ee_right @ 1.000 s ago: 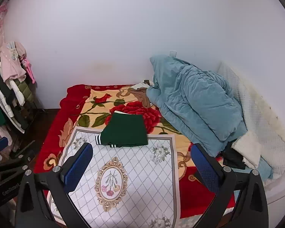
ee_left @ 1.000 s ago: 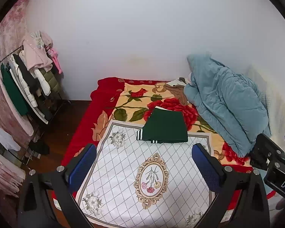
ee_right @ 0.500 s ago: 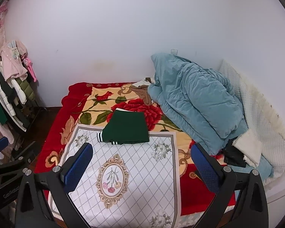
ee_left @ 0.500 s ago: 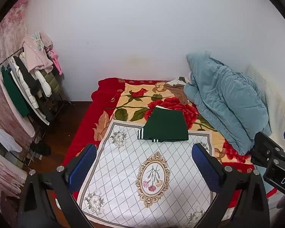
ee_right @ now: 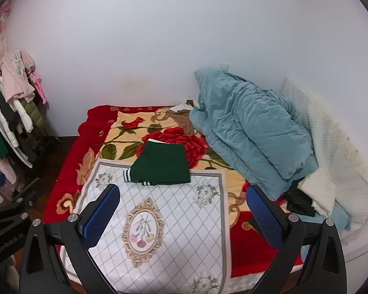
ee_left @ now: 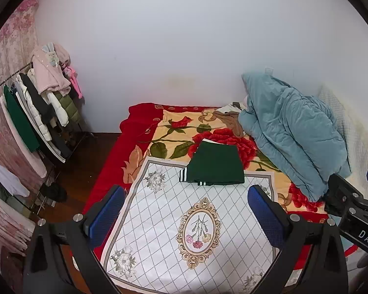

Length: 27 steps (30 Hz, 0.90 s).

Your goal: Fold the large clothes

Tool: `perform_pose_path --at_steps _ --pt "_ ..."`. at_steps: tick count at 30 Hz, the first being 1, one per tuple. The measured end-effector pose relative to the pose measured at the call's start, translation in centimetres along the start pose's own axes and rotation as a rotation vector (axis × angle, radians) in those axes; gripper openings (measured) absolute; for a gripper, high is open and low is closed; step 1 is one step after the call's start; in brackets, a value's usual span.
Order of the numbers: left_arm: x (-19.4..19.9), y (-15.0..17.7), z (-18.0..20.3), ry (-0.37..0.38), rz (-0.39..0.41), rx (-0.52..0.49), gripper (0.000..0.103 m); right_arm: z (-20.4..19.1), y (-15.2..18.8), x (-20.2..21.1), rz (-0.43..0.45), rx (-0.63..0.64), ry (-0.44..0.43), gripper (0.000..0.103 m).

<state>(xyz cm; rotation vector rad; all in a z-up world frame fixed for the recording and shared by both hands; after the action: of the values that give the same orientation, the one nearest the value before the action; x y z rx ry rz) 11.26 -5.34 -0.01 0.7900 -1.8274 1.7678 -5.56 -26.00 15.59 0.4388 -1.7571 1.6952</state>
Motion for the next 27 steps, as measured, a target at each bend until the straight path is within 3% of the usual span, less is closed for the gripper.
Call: perform_pose_path --at_steps 27 --pt "0.32 -0.93 0.5 0.001 0.009 -0.001 0.103 0.56 -0.96 -0.87 -0.008 0.015 -0.011 0.103"
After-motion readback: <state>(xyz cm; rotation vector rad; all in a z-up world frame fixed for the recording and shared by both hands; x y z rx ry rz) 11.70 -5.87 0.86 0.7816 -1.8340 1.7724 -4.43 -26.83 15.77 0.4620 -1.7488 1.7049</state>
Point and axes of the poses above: each gripper's, at about its wrist camera, not at the fingertips, and x roughly against the way its jaws point, z to its right, y to its underside, the point moved 3 cm from there along -x, roughly the way its jaws point, and after that the axes turned 2 degrees about -y, right-handed, at the moved point
